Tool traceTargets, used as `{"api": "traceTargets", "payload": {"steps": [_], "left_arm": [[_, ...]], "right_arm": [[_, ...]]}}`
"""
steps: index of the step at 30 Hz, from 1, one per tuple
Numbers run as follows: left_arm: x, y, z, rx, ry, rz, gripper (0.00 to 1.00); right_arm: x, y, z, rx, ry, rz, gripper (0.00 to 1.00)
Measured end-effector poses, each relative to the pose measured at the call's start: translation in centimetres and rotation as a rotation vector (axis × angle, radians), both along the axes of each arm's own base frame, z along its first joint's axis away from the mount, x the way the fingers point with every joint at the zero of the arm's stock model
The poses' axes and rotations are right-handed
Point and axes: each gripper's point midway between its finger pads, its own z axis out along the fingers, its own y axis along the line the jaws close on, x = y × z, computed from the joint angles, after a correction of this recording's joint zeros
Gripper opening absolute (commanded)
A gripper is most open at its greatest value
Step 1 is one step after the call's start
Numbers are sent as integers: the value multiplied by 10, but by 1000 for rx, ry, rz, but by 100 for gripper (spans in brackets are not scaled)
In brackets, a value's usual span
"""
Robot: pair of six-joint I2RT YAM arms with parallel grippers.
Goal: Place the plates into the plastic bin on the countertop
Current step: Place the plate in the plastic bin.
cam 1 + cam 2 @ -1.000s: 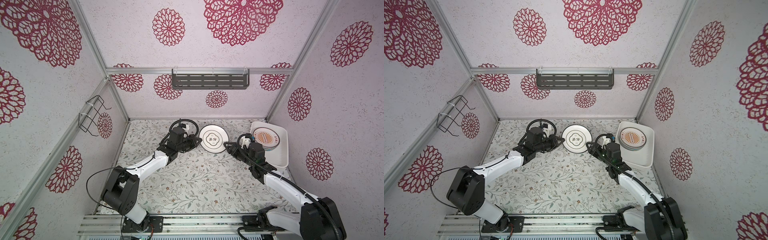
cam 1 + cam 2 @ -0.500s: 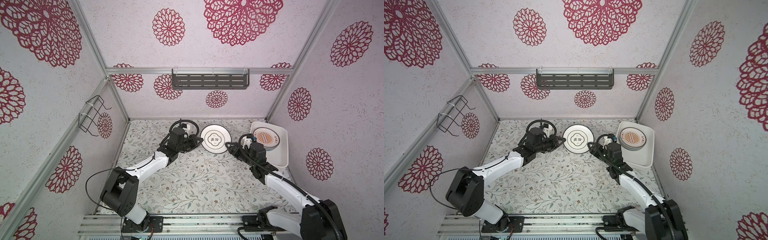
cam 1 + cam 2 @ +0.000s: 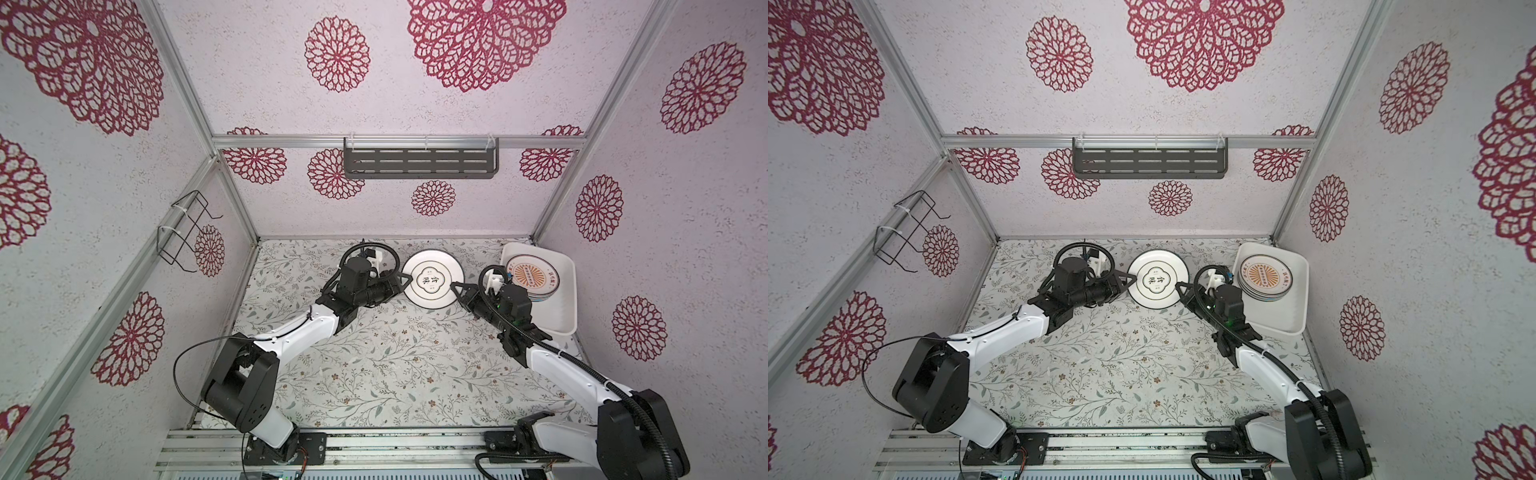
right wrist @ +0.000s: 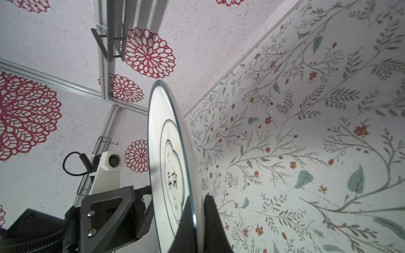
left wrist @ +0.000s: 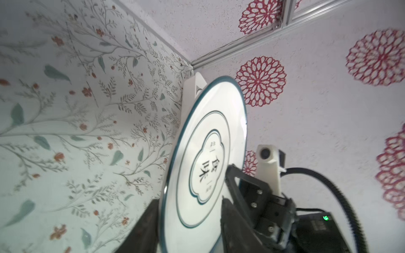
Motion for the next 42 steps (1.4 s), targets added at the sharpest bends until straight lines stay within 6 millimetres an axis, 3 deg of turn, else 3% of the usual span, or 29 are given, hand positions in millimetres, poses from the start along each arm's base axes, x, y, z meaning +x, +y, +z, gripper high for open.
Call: {"api": "traceTargets", "payload": {"steps": [6, 12, 20, 25, 34, 42], "left_arm": [[-11, 12, 17, 20, -73, 18, 89], [-33, 12, 37, 81, -193, 9, 94], [-80, -36, 28, 218, -320, -101, 98], [-99, -74, 24, 276, -389, -177, 97], [-112, -119, 11, 317, -433, -260, 97], [-109, -131, 16, 325, -457, -268, 97]], "right_arm": [[3, -34, -24, -59, 102, -130, 0], [13, -98, -45, -122, 177, -322, 0], [42, -210, -62, -131, 248, -604, 0], [60, -258, -72, -118, 272, -709, 0], [102, -299, -83, -83, 260, -763, 0], [124, -319, -93, -48, 251, -796, 0]]}}
